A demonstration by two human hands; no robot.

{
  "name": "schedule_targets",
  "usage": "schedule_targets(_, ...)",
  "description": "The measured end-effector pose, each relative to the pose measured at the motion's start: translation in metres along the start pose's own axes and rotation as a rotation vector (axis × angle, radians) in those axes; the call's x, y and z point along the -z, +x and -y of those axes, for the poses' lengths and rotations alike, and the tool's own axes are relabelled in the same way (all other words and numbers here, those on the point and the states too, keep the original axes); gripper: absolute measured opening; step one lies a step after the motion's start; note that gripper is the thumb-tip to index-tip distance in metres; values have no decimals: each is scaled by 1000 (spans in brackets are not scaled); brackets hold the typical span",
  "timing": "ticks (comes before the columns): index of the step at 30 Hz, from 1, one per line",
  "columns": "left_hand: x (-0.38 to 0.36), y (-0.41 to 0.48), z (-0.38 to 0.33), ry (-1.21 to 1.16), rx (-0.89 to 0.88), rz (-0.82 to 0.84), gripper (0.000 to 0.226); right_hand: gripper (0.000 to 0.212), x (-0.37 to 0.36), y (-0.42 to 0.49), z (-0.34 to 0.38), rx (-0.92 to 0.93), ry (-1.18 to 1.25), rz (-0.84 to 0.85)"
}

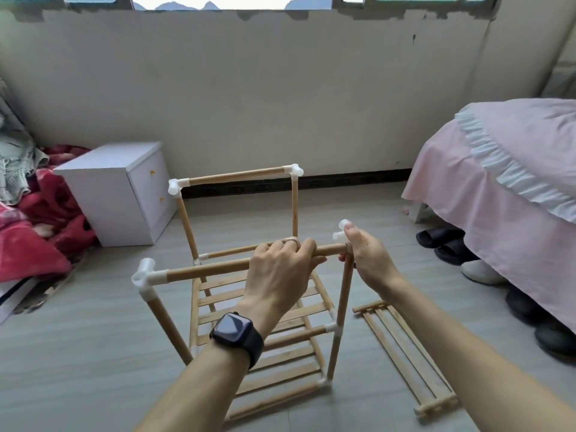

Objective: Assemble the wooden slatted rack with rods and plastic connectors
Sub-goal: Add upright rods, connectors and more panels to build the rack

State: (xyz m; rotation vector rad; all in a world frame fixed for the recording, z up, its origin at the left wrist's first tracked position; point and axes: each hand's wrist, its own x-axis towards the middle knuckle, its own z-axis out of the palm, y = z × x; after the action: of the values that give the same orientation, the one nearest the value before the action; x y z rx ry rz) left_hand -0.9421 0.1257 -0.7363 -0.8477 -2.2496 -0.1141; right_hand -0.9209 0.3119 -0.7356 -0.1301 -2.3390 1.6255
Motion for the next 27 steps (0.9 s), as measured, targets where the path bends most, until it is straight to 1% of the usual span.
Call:
schedule_targets(3,1,-2,2,10,8,-13,36,66,-2,-1,-5,18,-19,-8)
schedule_targets(5,2,-2,3,-1,13,1,38,67,-2,-2,-7,17,-12,-23)
schedule_targets(9,8,3,11,-15,57,-6,41,55,-6,-2,-10,6,9,-47)
schedule_targets(12,9,6,15,-35,123,81,36,52,-5,-5,-10,2,7,-48)
schedule_targets(14,6,5,15,-32,111,89,37,53,-4,-7,-10,-2,3,-55)
schedule_targets(17,5,2,17,-53,80,39,38,53,-5,-6,-11,-2,-5,-58)
schedule_targets(21,5,-1,16,-45,66,13,38,55,-8,-5,-12,1,11,-72)
schedule_targets(27,5,-5,15,-29,69,41,39,54,-10,-10,-12,-4,41,-77)
